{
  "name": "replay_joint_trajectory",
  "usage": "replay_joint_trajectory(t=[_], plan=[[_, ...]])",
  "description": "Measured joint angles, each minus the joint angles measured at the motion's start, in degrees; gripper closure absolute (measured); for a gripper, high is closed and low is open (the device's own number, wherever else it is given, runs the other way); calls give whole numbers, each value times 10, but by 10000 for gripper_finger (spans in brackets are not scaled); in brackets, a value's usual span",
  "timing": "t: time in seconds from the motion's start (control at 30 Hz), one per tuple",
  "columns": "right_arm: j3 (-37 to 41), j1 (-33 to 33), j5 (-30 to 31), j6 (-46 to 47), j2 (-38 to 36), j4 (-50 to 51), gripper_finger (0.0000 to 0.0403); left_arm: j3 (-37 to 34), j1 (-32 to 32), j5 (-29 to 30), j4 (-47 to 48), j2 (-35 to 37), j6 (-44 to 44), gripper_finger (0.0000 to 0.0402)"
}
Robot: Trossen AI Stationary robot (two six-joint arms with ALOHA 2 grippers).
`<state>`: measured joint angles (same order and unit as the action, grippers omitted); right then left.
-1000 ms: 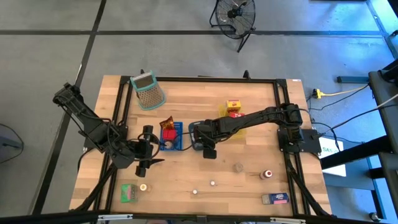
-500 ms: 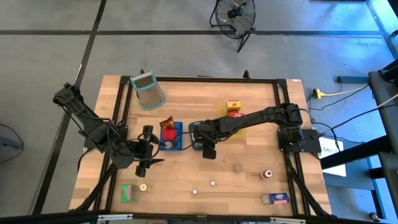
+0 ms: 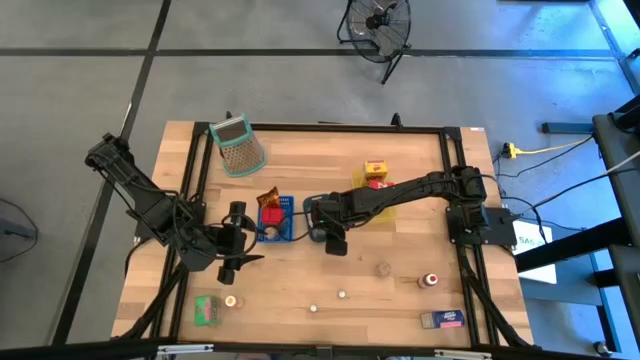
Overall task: Pick & Place Kitchen Items
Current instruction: Put the small food coloring bottle into the gray bin
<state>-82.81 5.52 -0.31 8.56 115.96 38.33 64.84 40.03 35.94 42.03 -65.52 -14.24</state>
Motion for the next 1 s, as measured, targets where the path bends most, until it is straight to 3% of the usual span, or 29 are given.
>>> replay_joint_trajectory(t=[0.33,0.6,0.8,1.0], plan=[[-35,2,23,-2,0,17,247,0,0,0,0,0,0,153],[-126,18,38,14,0,121,247,0,0,-6,2,0,0,153],[-189,41,-43,64,0,187,247,0,0,-57,3,0,0,153],[-200,85,-158,77,0,198,247,0,0,-66,11,0,0,153]])
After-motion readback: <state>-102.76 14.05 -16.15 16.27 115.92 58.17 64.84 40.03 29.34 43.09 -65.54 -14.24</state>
